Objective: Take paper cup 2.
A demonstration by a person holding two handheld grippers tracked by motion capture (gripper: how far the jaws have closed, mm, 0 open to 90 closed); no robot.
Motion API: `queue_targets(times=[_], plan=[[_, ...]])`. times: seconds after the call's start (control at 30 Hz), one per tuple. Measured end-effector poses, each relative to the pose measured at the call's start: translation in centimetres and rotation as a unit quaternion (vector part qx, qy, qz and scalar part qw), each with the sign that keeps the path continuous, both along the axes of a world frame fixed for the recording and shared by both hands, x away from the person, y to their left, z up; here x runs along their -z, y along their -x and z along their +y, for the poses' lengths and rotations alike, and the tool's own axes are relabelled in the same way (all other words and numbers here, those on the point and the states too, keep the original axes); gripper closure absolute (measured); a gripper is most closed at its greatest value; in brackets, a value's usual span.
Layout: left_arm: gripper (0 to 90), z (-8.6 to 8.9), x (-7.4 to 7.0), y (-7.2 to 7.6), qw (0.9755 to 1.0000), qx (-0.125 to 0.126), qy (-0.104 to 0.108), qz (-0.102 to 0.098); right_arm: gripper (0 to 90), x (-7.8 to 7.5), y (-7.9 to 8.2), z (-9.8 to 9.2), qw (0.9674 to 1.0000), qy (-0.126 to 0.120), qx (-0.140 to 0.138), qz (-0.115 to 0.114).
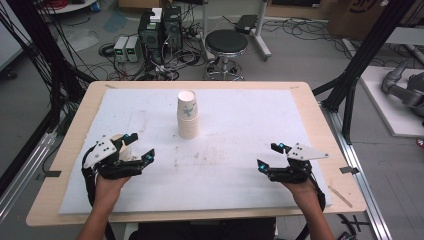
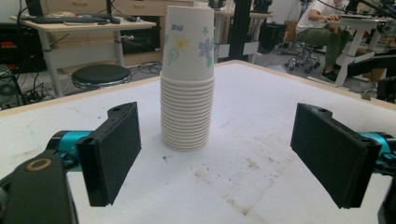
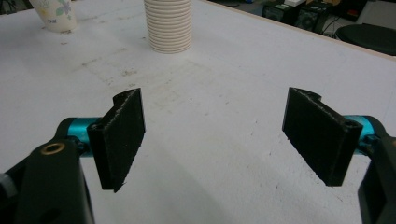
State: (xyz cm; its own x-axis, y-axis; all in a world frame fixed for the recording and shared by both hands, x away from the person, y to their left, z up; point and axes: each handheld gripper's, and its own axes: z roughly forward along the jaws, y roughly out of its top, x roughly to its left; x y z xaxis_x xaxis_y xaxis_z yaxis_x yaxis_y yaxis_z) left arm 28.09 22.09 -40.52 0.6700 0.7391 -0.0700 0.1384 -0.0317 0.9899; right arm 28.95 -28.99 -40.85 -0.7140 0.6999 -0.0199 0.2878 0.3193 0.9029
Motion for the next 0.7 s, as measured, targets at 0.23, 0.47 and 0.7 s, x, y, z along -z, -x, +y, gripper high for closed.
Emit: queue_targets(times=[0.23,0.47,0.7], plan=[[16.0,-0.9,-1.1,-1.1,1.0000,0.007,0.000,0.005,21.7,-0.3,0.1,-0.1,1.0000,-0.003,-0.002,-0.004],[16.0,-2.4,-2.9,-2.8,0.9997,0.022,-0.013,0.004,21.7,-0.3,0.0,0.2,1.0000,-0.001,-0.009,-0.002],[16.0,-3.3,-4.6,-4.5,0.9992,0.031,-0.020,0.012,21.7,-0.3,0.0,0.2,0.9999,-0.002,-0.011,0.000]])
